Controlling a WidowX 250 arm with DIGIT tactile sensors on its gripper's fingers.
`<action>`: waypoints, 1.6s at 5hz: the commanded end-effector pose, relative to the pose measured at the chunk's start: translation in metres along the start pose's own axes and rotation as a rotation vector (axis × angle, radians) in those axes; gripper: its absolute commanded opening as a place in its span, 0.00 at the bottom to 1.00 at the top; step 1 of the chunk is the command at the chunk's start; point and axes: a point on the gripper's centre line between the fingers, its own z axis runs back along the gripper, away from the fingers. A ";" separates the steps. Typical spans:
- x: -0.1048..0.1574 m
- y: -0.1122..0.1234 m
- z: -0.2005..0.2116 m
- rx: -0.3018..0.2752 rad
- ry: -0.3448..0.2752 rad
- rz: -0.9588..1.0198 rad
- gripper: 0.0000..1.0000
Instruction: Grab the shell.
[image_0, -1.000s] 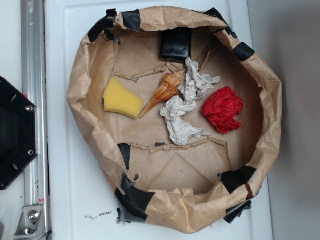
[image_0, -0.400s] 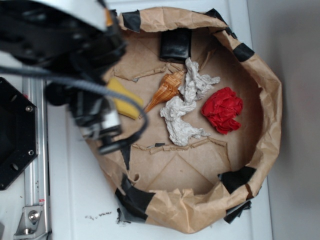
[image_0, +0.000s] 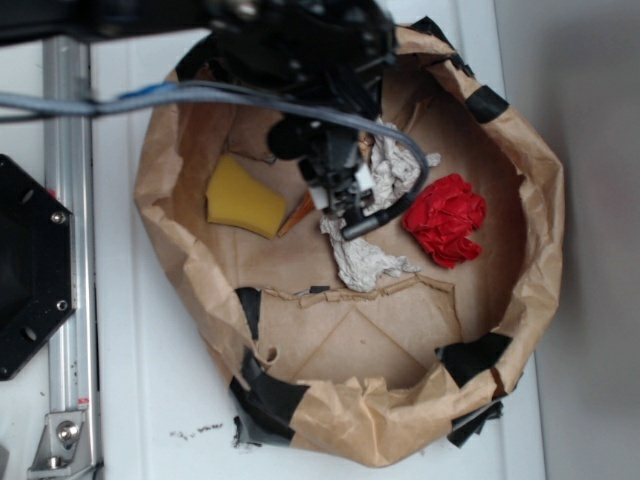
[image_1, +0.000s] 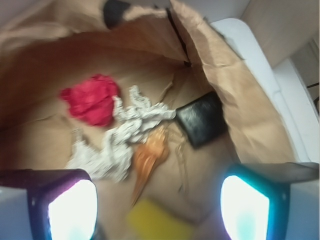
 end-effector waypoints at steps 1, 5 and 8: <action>-0.028 -0.032 -0.046 0.006 0.030 -0.291 1.00; -0.003 -0.011 -0.089 0.049 0.094 -0.254 0.90; -0.003 -0.031 -0.019 -0.025 0.031 -0.230 0.00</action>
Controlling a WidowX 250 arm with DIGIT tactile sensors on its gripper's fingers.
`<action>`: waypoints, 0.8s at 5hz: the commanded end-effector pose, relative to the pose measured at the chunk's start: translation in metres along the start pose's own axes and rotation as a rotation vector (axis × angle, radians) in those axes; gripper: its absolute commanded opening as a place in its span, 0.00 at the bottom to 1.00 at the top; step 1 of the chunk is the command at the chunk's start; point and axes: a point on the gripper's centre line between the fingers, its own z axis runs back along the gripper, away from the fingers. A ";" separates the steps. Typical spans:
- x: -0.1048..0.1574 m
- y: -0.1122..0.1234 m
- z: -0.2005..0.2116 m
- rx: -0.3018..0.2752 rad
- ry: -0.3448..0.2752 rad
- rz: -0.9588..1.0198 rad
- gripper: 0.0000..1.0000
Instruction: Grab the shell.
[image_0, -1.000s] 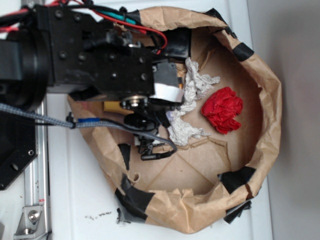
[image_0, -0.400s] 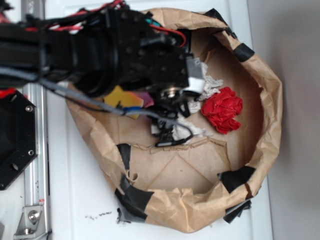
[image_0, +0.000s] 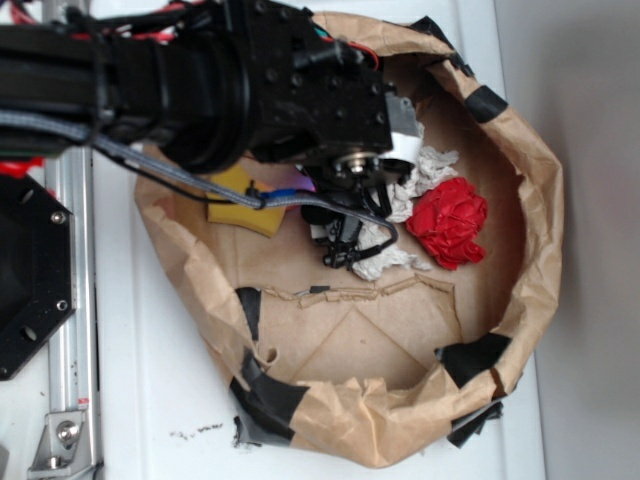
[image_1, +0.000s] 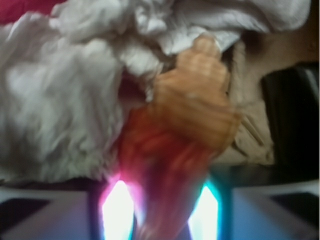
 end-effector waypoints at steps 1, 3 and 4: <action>-0.001 -0.029 0.118 -0.088 -0.144 -0.027 0.00; -0.004 -0.046 0.167 -0.048 -0.146 -0.064 0.00; -0.005 -0.051 0.166 -0.023 -0.149 -0.081 0.00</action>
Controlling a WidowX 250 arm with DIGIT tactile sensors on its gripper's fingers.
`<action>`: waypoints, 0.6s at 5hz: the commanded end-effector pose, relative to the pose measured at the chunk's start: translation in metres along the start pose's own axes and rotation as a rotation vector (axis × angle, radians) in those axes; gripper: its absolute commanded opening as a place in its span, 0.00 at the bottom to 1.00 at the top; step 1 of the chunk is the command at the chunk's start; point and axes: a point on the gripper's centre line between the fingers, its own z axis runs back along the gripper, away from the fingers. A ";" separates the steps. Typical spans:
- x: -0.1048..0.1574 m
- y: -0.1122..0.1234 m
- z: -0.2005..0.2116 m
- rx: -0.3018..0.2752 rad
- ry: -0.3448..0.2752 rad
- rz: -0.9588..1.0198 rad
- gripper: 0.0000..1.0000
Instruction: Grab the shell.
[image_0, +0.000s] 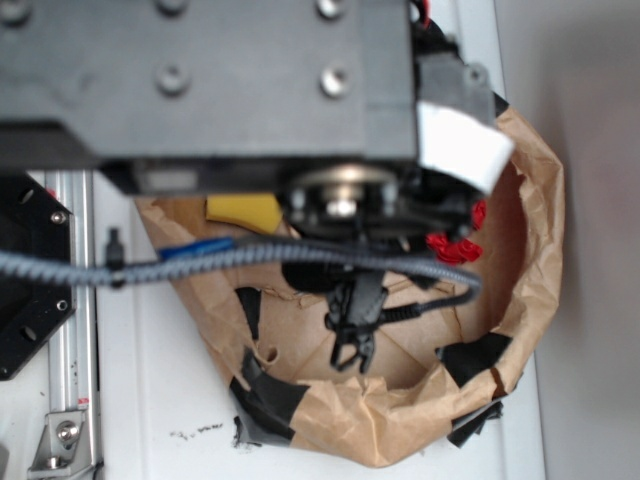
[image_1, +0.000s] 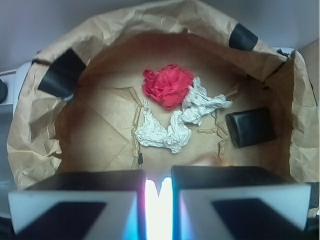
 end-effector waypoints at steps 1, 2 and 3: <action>-0.007 0.016 -0.006 0.043 -0.009 -0.024 1.00; -0.020 0.046 -0.047 0.091 0.033 -0.101 1.00; -0.027 0.057 -0.066 0.090 0.053 -0.144 1.00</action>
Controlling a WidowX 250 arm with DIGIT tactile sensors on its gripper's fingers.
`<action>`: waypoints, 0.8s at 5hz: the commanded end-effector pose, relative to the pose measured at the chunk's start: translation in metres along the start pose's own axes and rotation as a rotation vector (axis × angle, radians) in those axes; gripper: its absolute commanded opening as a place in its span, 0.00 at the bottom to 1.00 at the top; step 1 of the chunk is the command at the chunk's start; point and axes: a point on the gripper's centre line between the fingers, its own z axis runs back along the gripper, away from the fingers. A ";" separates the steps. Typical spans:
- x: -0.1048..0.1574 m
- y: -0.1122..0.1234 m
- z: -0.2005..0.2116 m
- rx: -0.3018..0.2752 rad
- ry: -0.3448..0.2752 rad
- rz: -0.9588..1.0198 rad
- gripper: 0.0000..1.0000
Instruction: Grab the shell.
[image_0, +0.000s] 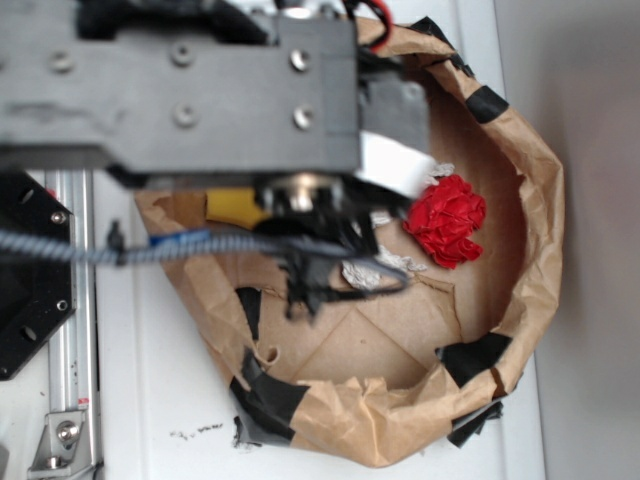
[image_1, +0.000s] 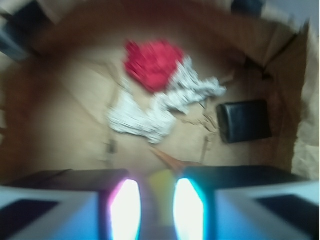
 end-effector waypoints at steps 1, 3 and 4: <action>-0.008 0.018 -0.028 0.007 0.028 -0.104 1.00; -0.022 0.018 -0.050 0.017 0.087 -0.101 1.00; -0.013 0.023 -0.050 0.009 0.060 0.004 1.00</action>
